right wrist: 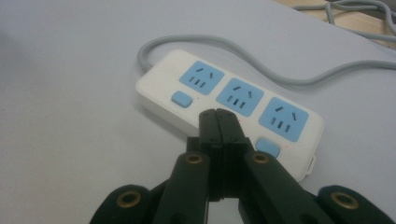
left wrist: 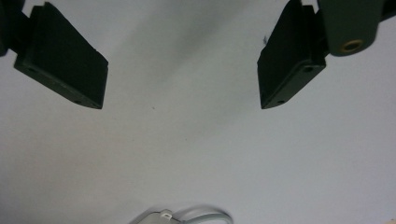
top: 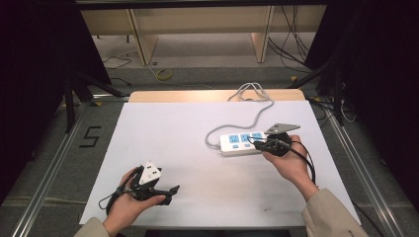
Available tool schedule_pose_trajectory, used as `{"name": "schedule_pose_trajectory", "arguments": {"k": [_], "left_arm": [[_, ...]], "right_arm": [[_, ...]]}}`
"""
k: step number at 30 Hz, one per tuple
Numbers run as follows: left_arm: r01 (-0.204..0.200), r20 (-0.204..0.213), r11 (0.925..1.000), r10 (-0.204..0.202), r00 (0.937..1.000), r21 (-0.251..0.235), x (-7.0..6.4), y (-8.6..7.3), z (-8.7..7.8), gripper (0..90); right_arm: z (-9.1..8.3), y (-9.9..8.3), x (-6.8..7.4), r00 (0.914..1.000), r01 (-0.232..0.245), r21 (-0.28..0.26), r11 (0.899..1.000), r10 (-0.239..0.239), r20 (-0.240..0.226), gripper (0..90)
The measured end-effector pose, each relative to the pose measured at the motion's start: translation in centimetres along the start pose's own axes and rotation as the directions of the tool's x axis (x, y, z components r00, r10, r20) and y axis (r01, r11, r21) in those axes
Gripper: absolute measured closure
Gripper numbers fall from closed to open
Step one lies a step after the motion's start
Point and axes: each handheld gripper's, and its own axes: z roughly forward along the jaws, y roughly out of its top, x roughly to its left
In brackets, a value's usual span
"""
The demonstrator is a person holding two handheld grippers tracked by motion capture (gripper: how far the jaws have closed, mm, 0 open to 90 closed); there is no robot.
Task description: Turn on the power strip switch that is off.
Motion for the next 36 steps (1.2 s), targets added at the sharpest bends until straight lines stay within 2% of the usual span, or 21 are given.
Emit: {"name": "schedule_pose_trajectory", "arguments": {"k": [19,36], "left_arm": [[-0.007,0.000,1.0000,0.007,1.0000,-0.003,0.0,0.0,-0.1,15.8],[-0.008,-0.001,1.0000,0.008,1.0000,-0.006,0.0,0.0,-0.1,15.8]], "right_arm": [[1.1,1.3,0.9,0.9994,0.021,0.010,1.000,-0.020,-0.029,90.0],[1.4,2.1,1.0,0.9994,0.026,0.032,0.999,-0.025,-0.024,90.0]]}}
